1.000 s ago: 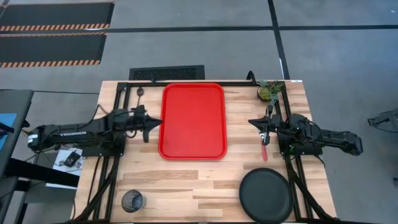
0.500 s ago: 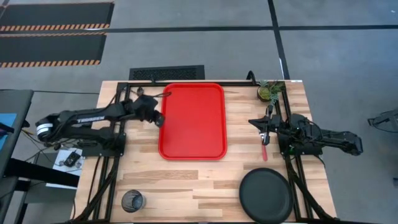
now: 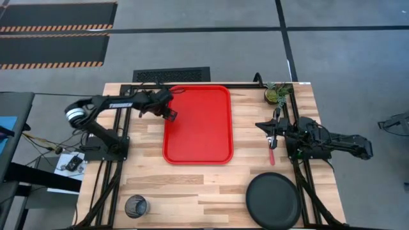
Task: Pick and place plate/cup/fork/spoon on tray
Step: Move the red serving tray to the center of the table
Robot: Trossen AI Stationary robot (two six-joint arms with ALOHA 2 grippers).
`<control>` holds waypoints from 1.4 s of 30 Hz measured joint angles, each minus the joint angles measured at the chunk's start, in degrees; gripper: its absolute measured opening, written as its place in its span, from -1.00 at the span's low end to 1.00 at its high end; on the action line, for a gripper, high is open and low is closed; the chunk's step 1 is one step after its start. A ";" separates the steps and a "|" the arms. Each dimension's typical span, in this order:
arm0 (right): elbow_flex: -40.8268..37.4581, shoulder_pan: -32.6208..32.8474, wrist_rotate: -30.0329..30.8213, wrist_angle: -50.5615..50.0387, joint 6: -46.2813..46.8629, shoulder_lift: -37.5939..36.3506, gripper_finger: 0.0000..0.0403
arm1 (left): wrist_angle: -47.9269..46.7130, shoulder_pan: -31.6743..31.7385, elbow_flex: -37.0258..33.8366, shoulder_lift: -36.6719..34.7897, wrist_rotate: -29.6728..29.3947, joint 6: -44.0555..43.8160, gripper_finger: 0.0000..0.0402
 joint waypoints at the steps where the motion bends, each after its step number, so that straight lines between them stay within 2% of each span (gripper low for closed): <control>1: 0.01 0.00 0.00 0.00 0.00 0.00 -0.92 | -0.20 0.30 0.59 1.19 -0.07 -0.53 -0.05; 5: -0.01 0.00 0.00 0.00 -0.01 0.00 -0.92 | -0.01 1.13 1.42 4.67 -0.34 -2.63 0.02; 10: -0.01 0.00 0.00 -0.02 -0.01 -0.01 -0.92 | 0.76 1.30 1.46 6.26 -0.17 -3.44 0.00; 15: 0.00 0.00 0.00 -0.02 -0.01 0.00 -0.92 | 1.00 1.41 1.46 6.24 0.59 -3.37 -0.13; 25: 0.00 0.00 0.00 -0.02 0.00 0.00 -0.92 | 1.87 1.62 1.49 6.09 0.85 2.19 -0.59; 37: 0.01 0.00 0.00 -0.02 -0.01 0.00 -0.92 | 4.25 5.89 1.38 6.09 0.94 8.15 -0.68; 42: -0.01 0.00 0.00 -0.02 -0.01 0.00 -0.92 | 5.10 6.54 2.47 6.22 -0.56 13.99 -0.70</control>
